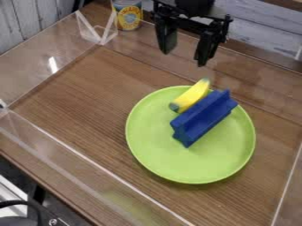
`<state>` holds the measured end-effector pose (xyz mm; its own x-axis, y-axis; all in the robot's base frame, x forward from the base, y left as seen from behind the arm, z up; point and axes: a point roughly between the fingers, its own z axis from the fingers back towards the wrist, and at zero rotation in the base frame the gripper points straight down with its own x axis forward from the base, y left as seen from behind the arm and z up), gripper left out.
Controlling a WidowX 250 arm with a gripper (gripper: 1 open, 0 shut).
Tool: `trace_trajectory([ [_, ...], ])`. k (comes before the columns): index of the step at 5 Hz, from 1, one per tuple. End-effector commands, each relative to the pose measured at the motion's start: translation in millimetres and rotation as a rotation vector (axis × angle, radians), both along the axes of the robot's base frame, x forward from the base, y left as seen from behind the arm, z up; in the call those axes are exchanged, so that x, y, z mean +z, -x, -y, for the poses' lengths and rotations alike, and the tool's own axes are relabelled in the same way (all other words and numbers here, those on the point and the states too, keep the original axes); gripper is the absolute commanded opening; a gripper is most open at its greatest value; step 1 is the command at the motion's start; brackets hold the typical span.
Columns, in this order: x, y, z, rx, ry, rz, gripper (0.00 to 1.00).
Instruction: Remove the banana from inside the green plate and put it on the table
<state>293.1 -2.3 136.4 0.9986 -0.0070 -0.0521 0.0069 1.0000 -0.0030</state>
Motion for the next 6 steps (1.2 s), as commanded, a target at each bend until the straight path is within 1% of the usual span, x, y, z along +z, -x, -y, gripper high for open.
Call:
trace_trajectory([
  [1, -9.8, -0.8, 3, -0.036, 0.001, -0.01, 1.0],
  [2, -25.6, -1.6, 6, -0.083, 0.0, -0.005, 1.0],
  [4, -47.4, -6.7, 8, -0.108, -0.004, 0.003, 1.0],
  [6, -63.7, -9.3, 10, -0.125, -0.005, 0.005, 1.0],
])
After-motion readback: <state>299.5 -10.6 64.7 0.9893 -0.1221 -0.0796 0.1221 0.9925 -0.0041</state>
